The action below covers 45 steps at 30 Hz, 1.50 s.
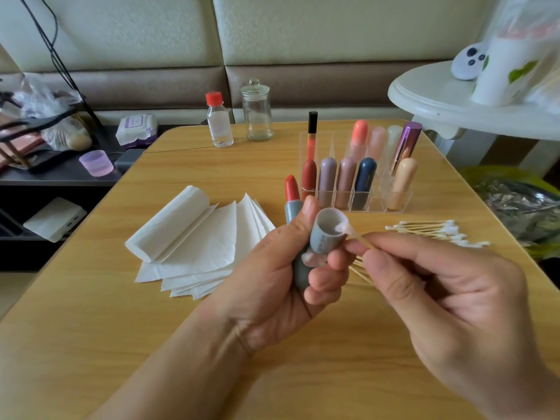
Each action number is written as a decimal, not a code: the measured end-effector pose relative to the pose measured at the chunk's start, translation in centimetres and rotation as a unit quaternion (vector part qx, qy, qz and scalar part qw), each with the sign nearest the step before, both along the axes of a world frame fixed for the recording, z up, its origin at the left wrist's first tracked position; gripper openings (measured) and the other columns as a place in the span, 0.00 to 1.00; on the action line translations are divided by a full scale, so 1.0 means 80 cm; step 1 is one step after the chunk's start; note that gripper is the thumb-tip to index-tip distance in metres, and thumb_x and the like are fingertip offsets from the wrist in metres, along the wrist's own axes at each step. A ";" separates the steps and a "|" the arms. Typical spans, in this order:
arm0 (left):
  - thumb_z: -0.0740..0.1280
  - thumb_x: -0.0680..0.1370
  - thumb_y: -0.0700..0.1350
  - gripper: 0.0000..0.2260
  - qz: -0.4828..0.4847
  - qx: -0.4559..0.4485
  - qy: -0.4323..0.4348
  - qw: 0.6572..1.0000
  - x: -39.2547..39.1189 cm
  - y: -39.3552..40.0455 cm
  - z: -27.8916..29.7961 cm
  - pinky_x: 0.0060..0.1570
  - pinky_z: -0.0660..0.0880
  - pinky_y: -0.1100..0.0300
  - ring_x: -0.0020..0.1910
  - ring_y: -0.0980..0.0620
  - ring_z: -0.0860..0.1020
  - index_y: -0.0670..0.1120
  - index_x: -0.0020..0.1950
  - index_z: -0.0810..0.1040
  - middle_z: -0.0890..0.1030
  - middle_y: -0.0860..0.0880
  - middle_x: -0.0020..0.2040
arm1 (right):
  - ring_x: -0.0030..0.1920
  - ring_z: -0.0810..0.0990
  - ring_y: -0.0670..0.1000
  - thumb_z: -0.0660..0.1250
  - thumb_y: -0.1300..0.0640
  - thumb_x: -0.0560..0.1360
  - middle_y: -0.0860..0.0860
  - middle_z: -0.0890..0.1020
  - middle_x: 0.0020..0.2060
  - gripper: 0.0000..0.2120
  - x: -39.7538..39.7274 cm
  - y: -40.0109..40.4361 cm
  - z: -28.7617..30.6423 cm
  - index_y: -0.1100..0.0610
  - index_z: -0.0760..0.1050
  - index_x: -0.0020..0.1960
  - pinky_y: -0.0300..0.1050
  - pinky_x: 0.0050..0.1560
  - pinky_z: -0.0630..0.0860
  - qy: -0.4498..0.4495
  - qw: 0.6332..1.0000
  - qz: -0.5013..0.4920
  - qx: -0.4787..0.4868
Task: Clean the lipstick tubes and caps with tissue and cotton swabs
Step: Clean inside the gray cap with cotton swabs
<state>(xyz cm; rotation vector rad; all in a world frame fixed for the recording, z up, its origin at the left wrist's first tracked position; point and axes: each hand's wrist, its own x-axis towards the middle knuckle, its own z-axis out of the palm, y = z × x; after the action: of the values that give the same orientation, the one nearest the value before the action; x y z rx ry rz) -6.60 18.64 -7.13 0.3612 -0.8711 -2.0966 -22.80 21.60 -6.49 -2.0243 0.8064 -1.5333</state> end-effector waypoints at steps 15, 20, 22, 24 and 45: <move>0.64 0.78 0.55 0.15 -0.067 -0.018 0.024 0.997 0.002 0.001 -0.002 0.27 0.72 0.71 0.29 0.62 0.75 0.44 0.46 0.79 0.78 0.51 0.36 | 0.24 0.73 0.51 0.66 0.54 0.78 0.53 0.78 0.25 0.09 -0.016 -0.005 0.001 0.42 0.82 0.47 0.42 0.24 0.69 0.065 0.993 -0.098 -0.032; 0.67 0.78 0.53 0.15 -0.042 -0.006 0.032 0.999 0.004 0.001 -0.002 0.29 0.74 0.68 0.31 0.59 0.75 0.43 0.46 0.67 0.78 0.48 0.38 | 0.33 0.80 0.48 0.66 0.57 0.79 0.48 0.85 0.37 0.07 -0.020 0.001 0.008 0.51 0.80 0.55 0.40 0.30 0.74 0.047 0.986 -0.150 -0.052; 0.69 0.77 0.52 0.14 -0.022 -0.001 0.027 0.999 0.004 -0.001 -0.004 0.30 0.74 0.67 0.31 0.57 0.76 0.43 0.48 0.69 0.79 0.47 0.39 | 0.34 0.81 0.47 0.66 0.58 0.79 0.48 0.85 0.39 0.08 -0.019 0.001 0.007 0.53 0.81 0.56 0.39 0.33 0.75 0.050 0.983 -0.163 -0.060; 0.70 0.76 0.51 0.13 -0.013 -0.010 0.024 1.000 0.002 0.000 -0.005 0.32 0.75 0.67 0.33 0.57 0.77 0.42 0.48 0.77 0.79 0.46 0.40 | 0.36 0.81 0.46 0.68 0.60 0.78 0.47 0.84 0.40 0.08 -0.015 0.000 0.004 0.56 0.82 0.56 0.37 0.36 0.75 0.066 0.979 -0.179 -0.068; 0.71 0.75 0.47 0.19 0.026 -0.083 -0.054 0.995 -0.003 0.001 -0.012 0.31 0.73 0.64 0.32 0.54 0.75 0.38 0.55 0.67 0.77 0.42 0.42 | 0.35 0.78 0.45 0.67 0.63 0.76 0.47 0.82 0.34 0.06 -0.017 0.002 0.001 0.61 0.83 0.45 0.33 0.39 0.73 0.178 0.948 -0.232 -0.128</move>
<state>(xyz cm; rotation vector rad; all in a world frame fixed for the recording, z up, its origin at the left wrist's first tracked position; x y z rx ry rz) -6.81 18.71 -8.06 0.4075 -1.0802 -1.9562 -24.15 21.78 -6.39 -2.4739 1.3663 -1.5961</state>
